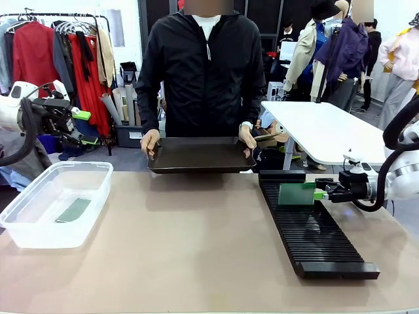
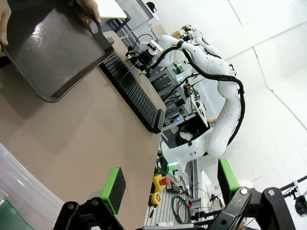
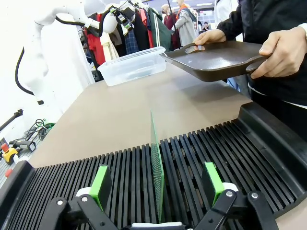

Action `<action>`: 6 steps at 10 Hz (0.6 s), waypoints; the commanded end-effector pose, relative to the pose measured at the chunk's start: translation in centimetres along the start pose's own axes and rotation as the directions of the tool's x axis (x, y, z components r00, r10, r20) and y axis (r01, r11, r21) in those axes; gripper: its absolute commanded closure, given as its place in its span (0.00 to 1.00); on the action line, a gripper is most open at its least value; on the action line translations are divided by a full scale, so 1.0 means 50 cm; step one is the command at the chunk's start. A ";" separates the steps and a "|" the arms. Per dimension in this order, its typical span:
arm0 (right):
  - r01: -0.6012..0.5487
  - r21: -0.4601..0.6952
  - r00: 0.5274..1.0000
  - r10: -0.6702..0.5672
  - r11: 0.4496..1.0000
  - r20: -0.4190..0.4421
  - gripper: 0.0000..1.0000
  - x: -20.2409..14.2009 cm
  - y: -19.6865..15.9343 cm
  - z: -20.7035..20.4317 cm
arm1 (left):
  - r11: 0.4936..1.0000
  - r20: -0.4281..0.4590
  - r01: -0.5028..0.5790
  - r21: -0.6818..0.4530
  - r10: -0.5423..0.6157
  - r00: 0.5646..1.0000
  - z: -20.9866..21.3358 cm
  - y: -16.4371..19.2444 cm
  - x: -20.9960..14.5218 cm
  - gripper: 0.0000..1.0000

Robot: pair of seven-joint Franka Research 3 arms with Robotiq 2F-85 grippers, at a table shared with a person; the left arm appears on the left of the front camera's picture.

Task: Sort PCBs into racks and boxes based on the side picked up.
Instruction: If the short side of the Blank PCB is picked up, insert it into the PCB Rack ; if the long side is picked up, place it in the Organizing box.

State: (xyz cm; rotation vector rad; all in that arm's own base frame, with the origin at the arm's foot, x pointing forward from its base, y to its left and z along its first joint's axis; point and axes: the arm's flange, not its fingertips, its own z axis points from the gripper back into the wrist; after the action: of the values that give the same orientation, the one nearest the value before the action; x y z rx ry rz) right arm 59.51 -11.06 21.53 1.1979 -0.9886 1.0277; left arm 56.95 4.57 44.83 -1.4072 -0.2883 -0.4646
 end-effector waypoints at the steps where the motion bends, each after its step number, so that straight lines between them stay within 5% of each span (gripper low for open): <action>1: 0.015 -0.012 1.000 -0.015 1.000 -0.013 0.00 0.026 -0.004 -0.001 | 1.000 -0.009 0.000 0.005 0.000 1.000 0.001 -0.001 -0.001 0.00; 6: 0.033 -0.058 0.998 -0.035 0.998 -0.042 0.00 0.132 0.000 0.003 | 1.000 -0.009 0.000 0.005 0.000 1.000 0.001 -0.001 -0.001 0.00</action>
State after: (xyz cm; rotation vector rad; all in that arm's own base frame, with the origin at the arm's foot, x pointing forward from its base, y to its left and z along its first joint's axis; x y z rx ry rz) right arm 60.77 -11.29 26.76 1.1600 -0.9681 1.0130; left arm 56.95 4.57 44.83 -1.4072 -0.2882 -0.4646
